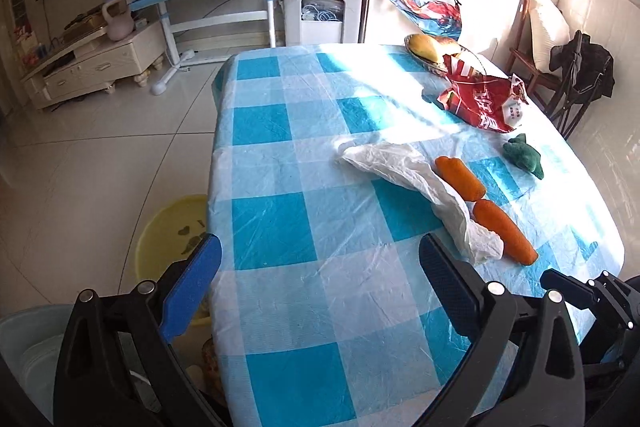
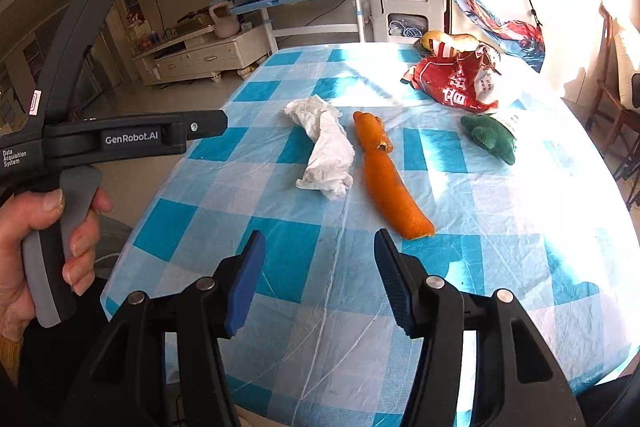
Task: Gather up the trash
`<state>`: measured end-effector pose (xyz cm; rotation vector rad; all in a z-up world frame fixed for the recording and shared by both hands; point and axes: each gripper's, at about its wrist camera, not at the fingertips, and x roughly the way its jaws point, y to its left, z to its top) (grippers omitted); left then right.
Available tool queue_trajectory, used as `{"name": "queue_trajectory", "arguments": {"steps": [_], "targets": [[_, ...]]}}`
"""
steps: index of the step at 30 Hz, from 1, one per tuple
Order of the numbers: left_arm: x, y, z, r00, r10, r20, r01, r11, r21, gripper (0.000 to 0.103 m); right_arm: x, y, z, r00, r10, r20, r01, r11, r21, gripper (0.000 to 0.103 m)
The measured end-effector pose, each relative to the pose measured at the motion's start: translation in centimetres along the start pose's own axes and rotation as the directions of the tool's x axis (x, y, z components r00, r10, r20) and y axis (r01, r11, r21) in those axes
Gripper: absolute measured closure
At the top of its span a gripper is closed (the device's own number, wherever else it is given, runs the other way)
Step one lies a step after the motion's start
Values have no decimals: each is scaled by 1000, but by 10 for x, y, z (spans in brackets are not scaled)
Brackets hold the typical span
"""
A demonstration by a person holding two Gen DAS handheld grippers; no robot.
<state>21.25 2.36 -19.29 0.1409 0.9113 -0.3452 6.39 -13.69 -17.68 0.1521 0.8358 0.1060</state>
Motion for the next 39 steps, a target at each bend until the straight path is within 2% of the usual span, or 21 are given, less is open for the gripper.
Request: {"name": "queue_trajectory", "arguments": {"steps": [3,6,15,24,39], "targets": [[19,-20,-6,998,-19,-57,19,1000,2,7,0,-13,-2,1000,-24,-2,24,999,34,44],[38,-28,-9,994,-31,-106,27,999,-36,7,-2,-23,-3,999,-40,8,39,998,55,39],[53,-45,2,991,95,-90,-99,994,-44,7,-2,-47,-9,998,-62,10,60,992,112,36],[55,-49,4,990,128,-62,-133,988,-83,7,-3,-43,-14,996,-86,24,83,991,108,30],[54,-48,4,990,127,-58,-131,988,-83,7,-3,-42,-14,995,-93,24,90,988,124,25]]}}
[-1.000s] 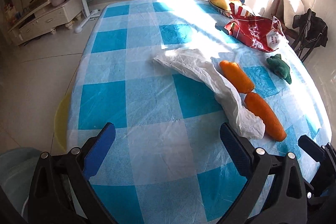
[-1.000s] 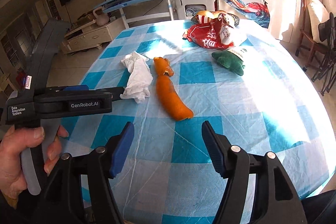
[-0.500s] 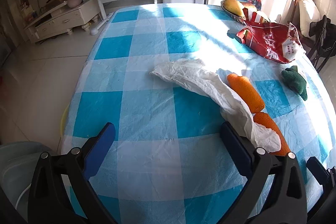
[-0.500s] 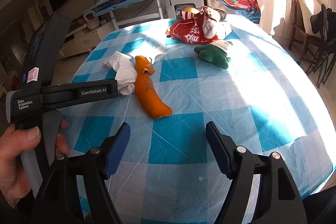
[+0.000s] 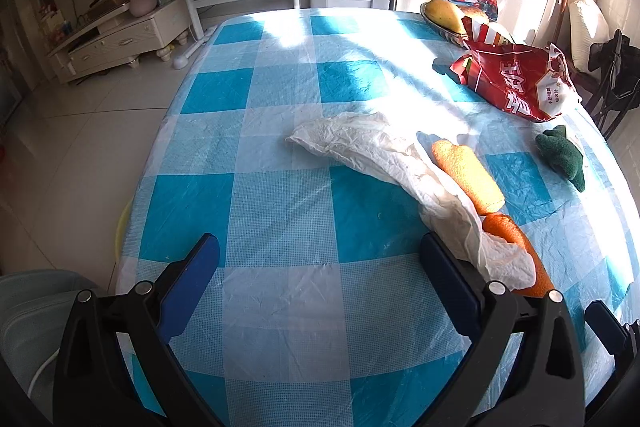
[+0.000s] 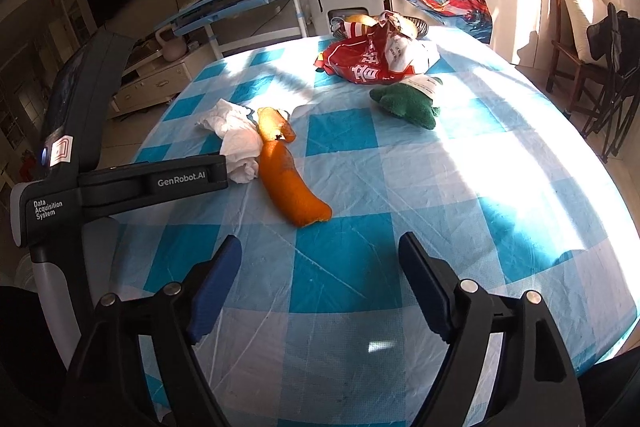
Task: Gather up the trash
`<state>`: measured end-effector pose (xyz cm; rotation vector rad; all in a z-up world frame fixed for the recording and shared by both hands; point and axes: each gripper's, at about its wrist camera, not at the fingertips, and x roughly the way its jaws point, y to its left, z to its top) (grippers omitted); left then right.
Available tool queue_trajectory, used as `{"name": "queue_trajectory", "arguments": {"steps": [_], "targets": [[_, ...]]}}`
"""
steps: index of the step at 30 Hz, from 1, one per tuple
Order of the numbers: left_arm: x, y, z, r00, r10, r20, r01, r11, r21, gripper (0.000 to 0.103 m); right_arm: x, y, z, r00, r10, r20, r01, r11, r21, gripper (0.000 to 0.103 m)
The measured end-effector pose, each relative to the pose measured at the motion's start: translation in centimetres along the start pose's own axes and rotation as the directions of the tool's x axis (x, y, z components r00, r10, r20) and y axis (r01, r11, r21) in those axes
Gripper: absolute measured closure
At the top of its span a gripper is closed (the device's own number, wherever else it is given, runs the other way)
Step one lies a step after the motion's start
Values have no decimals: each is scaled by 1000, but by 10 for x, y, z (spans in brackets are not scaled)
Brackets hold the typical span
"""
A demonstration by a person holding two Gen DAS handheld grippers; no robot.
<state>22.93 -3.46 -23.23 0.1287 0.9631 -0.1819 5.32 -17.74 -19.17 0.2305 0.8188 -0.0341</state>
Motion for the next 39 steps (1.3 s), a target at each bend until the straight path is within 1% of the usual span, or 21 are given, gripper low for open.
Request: {"name": "queue_trajectory", "arguments": {"steps": [11,22,39], "targets": [[0,0,0,1000,0,0,0,1000,0,7,5,14,-4,999,-50,-4,50,998,-49,14],[0,0,0,1000,0,0,0,1000,0,7,4,20,-10,997,-75,4,75,994,-79,13],[0,0,0,1000,0,0,0,1000,0,7,1,22,-12,999,-41,-4,40,998,-58,11]]}}
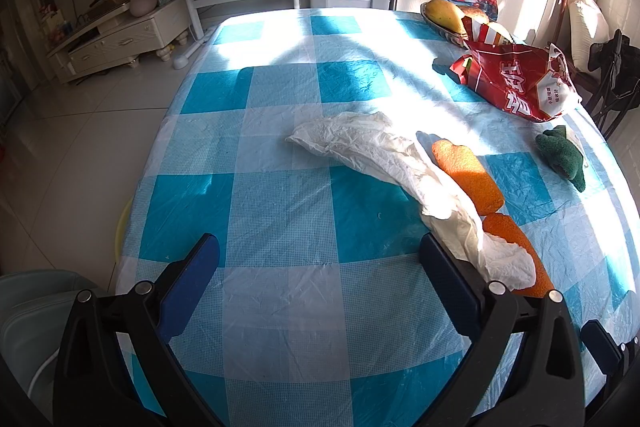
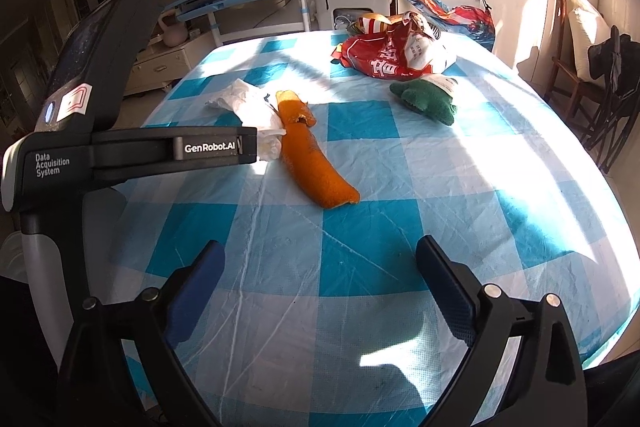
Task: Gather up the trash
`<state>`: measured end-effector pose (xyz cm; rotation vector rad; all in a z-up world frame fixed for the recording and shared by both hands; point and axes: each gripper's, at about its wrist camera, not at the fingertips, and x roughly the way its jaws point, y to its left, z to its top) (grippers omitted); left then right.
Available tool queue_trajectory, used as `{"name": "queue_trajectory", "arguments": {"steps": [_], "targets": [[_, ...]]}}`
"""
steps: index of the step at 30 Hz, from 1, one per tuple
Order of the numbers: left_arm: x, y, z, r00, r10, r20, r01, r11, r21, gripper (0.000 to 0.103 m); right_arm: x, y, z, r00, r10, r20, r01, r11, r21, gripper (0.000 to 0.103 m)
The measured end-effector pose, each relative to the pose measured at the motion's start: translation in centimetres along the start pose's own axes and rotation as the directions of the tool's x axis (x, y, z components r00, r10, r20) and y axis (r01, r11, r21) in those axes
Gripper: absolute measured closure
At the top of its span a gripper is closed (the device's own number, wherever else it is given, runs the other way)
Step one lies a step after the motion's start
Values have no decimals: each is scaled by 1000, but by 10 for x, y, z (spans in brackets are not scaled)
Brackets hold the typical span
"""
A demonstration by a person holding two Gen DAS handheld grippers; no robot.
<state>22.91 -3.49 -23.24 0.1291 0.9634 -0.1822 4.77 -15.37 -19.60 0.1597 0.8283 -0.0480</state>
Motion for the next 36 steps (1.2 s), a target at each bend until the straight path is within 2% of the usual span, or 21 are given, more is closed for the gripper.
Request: {"name": "queue_trajectory", "arguments": {"steps": [6,15,25,36], "targets": [[0,0,0,1000,0,0,0,1000,0,7,-3,1,0,1000,22,-8,-22,999,32,11],[0,0,0,1000,0,0,0,1000,0,7,-11,-2,0,994,111,-14,-109,990,89,11],[0,0,0,1000,0,0,0,1000,0,7,-28,2,7,992,120,41,-120,993,6,11],[0,0,0,1000,0,0,0,1000,0,7,-9,-6,17,994,101,34,-99,994,-54,11]]}}
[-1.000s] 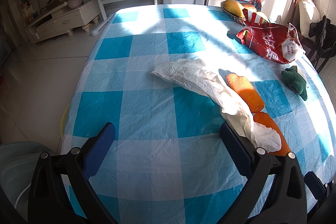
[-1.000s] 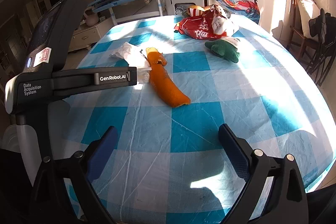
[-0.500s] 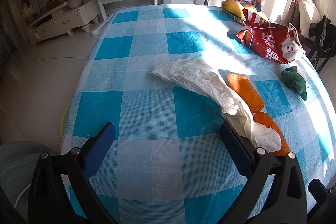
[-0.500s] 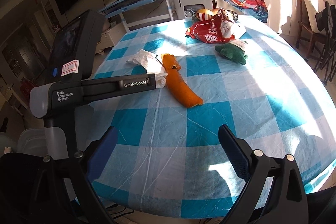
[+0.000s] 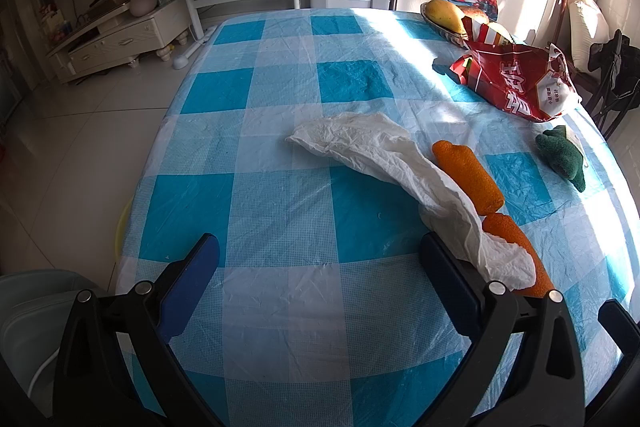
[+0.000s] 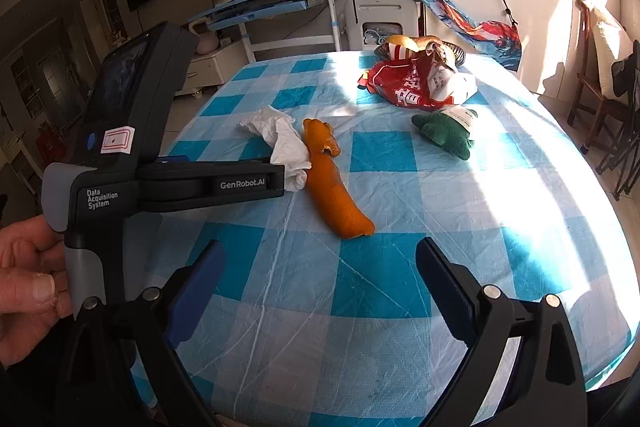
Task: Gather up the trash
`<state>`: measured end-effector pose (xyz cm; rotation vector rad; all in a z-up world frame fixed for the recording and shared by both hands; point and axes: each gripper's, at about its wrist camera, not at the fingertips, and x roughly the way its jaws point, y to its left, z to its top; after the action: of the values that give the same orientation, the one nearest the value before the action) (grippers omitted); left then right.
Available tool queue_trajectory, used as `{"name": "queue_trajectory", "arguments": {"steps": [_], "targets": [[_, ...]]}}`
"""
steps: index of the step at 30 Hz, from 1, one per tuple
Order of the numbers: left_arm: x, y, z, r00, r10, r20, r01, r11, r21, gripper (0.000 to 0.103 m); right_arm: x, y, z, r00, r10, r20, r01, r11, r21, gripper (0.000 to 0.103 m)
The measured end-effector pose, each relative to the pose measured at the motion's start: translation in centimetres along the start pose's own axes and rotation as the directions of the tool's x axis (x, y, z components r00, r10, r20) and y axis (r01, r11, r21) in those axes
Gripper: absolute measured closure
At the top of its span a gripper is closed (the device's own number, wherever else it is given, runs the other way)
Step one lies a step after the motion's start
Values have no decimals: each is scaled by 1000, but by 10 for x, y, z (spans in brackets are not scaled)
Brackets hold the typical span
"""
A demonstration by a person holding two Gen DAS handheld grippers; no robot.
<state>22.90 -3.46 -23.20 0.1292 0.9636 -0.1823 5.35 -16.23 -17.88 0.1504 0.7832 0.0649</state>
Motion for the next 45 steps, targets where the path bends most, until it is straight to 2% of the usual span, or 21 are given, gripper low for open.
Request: {"name": "queue_trajectory", "arguments": {"steps": [4,6,8,11,14,18,22,23,25,27,29,30,31,33,34,37,45], "targets": [[-1,0,0,1000,-4,-15,4,1000,2,7,7,-7,-1,1000,6,-13,-6,1000,16,11],[-4,1,-2,997,-51,-62,55,996,68,7,12,-7,0,1000,10,-21,-9,1000,14,11],[-7,5,-3,994,-87,-69,93,991,94,7,15,-6,3,1000,8,-23,-8,1000,0,11],[-17,21,1,980,-195,-33,195,981,-3,7,21,-7,11,1000,15,-26,-16,1000,-6,11],[-27,23,12,984,-172,36,172,985,16,7,29,-7,18,999,17,-35,-17,1000,-5,11],[-16,19,26,976,-217,28,217,976,-23,7,40,-6,23,997,25,-78,-26,1000,-13,19],[1,9,32,972,-236,4,236,970,-62,7,47,-4,28,995,5,-97,-10,999,-52,27],[3,6,33,972,-235,2,235,970,-63,7,47,-5,28,995,-4,-98,-3,998,-63,32],[7,0,33,972,-235,2,235,970,-63,19,46,-7,28,995,-20,-96,12,997,-81,44],[13,-4,33,965,-264,-6,263,962,-71,28,46,-9,28,995,-26,-95,18,996,-89,54],[13,-10,34,964,-266,1,265,963,-44,41,46,-9,28,995,-22,-94,13,995,-98,63],[12,-13,34,962,-272,-1,271,962,-26,55,45,-9,28,995,-20,-95,10,995,-103,69],[12,-16,33,958,-288,-8,288,957,-16,68,45,-9,28,995,-17,-96,7,994,-108,72],[12,-17,32,952,-306,-20,306,952,-6,84,45,-7,27,995,-9,-96,-2,994,-110,74],[12,-17,31,949,-315,-23,315,949,-3,88,45,-7,27,995,-4,-96,-6,994,-109,76],[7,-12,26,946,-323,-23,323,946,-3,93,44,-9,25,995,27,-98,-35,996,-86,80],[-15,18,12,950,-312,25,313,949,-31,93,38,-24,18,984,154,-92,-147,986,85,83]]}}
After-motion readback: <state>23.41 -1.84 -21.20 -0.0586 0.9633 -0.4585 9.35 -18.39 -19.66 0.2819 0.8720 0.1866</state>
